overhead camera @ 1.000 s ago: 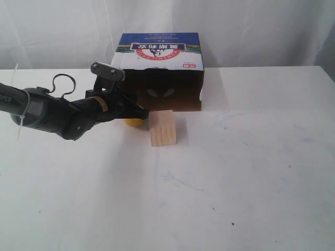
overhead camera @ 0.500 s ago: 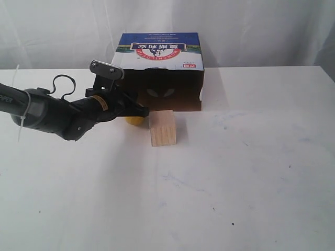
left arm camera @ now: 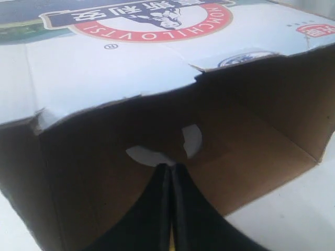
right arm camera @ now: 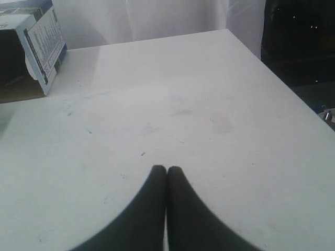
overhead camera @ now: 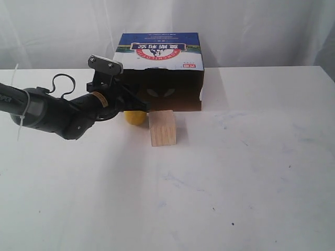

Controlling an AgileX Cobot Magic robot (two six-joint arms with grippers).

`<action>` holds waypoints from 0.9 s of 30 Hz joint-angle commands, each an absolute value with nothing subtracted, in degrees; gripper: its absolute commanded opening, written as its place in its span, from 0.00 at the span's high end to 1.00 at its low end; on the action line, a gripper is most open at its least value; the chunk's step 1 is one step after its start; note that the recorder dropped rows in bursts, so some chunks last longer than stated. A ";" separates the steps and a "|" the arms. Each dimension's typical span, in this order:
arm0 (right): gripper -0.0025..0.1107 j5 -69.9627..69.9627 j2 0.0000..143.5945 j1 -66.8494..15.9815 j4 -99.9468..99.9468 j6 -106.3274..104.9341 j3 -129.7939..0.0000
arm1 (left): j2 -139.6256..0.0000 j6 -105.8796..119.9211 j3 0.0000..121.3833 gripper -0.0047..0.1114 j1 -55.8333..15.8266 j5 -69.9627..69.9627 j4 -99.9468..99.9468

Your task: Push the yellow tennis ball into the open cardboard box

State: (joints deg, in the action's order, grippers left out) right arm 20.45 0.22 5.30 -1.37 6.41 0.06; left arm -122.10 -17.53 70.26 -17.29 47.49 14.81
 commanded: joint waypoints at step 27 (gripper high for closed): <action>0.98 20.14 0.00 5.12 -1.30 6.29 0.00 | -104.39 -15.20 40.08 0.96 -17.28 48.61 28.31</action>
State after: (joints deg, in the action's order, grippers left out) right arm 20.45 0.22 5.30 -1.37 6.41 0.06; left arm -102.13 -12.87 40.68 -17.29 45.30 23.04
